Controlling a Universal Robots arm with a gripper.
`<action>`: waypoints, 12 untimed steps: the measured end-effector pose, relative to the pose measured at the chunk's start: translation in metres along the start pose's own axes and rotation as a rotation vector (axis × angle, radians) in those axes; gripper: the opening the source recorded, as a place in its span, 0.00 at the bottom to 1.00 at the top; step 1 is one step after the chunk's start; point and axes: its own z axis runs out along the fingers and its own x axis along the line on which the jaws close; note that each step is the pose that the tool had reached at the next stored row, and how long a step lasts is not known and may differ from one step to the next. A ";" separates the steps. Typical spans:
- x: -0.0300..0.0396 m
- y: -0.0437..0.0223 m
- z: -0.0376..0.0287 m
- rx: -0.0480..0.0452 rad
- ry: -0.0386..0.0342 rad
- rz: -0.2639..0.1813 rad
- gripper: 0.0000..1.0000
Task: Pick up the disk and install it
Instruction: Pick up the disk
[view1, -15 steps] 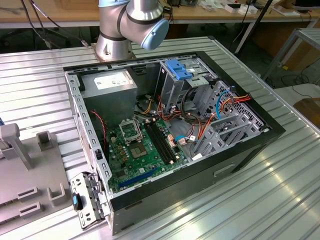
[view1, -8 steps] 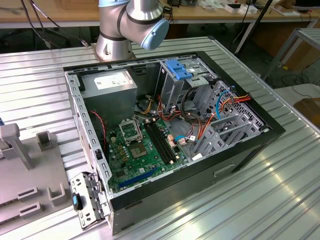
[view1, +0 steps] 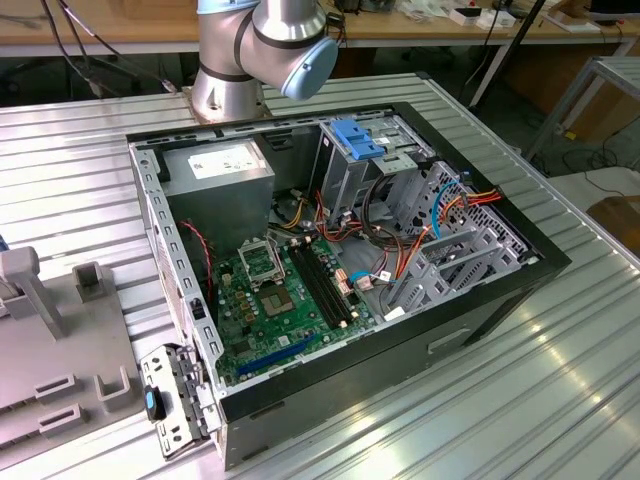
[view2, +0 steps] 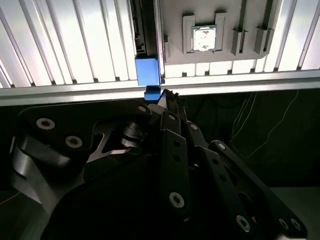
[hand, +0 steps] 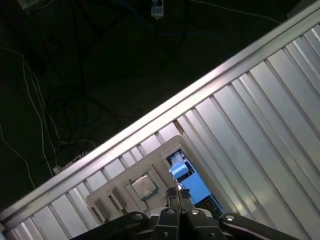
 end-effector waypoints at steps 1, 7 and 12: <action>0.0000 0.0000 0.0000 0.0003 0.0004 -0.008 0.11; 0.0000 0.0000 0.0000 0.0027 0.0027 -0.066 0.11; 0.0000 0.0000 0.0000 0.0077 0.0077 -0.190 0.11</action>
